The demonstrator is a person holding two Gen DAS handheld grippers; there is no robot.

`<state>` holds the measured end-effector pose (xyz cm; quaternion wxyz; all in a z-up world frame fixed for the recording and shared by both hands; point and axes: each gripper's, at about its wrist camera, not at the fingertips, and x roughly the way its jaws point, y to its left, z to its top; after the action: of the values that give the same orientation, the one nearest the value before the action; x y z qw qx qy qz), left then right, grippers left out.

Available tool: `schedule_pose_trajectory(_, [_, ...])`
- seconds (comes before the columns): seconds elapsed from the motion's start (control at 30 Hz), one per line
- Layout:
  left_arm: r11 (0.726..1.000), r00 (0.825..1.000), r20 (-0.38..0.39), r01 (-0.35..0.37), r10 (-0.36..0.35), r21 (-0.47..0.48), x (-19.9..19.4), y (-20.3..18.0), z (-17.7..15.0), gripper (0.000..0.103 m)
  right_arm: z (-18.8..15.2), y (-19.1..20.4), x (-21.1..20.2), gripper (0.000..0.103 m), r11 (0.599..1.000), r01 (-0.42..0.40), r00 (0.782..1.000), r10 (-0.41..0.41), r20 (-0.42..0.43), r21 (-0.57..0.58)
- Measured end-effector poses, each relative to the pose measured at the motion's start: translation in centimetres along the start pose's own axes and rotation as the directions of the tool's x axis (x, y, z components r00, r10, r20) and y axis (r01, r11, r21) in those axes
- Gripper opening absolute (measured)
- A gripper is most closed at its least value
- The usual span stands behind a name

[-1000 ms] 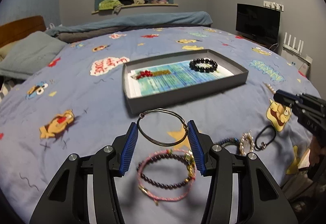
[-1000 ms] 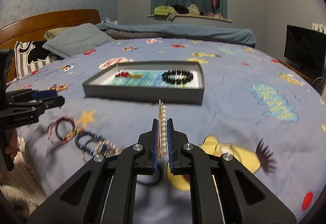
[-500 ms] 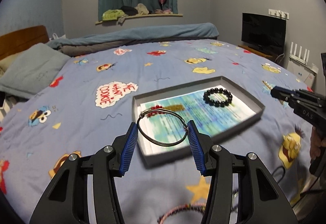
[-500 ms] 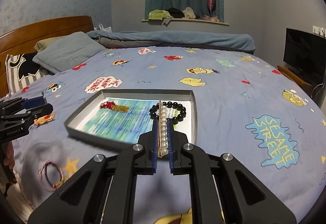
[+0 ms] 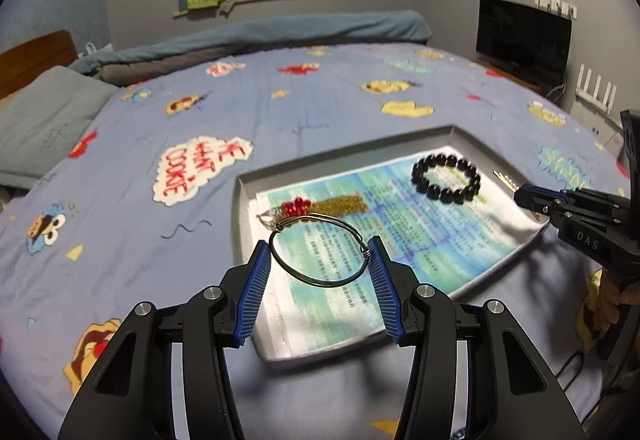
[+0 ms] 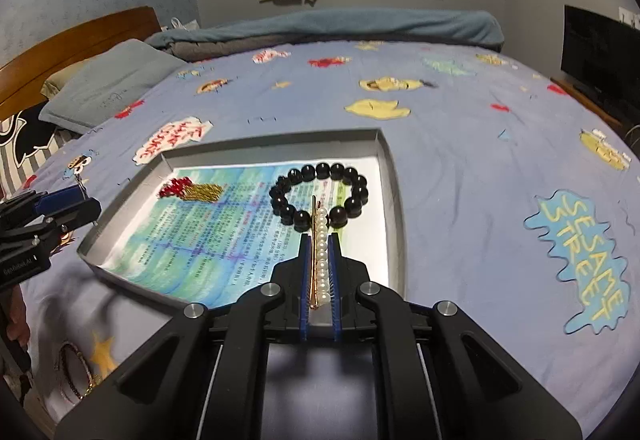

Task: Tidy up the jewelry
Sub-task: 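Carry the hairpin and bangle into the grey box and open both tools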

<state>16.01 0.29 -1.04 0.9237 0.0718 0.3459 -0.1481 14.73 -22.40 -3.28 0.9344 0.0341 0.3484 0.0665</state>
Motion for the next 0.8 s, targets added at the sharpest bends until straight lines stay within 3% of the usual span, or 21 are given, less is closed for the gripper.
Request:
schedule_pose_trajectory(0.3, [0.997, 0.993, -0.117, 0.019, -0.027, -0.069, 3.6, 1.0, 0.0, 0.051, -0.2, 0.0, 2.0, 0.008, 0.999, 0.042, 0.998, -0.041, -0.057, 0.001])
schedule_pose_trajectory(0.57, [0.997, 0.979, -0.205, -0.024, 0.009, -0.071, 6.3, 1.3, 0.1, 0.051, -0.1, -0.5, 3.0, 0.008, 0.997, 0.082, 0.992, -0.082, -0.091, -0.001])
schedule_pose_trajectory(0.8, [0.996, 0.967, -0.242, -0.083, 0.077, -0.017, 8.1, 0.7, 0.8, 0.051, -0.1, -0.2, 3.6, 0.008, 0.993, 0.118, 0.989, -0.12, -0.09, -0.031])
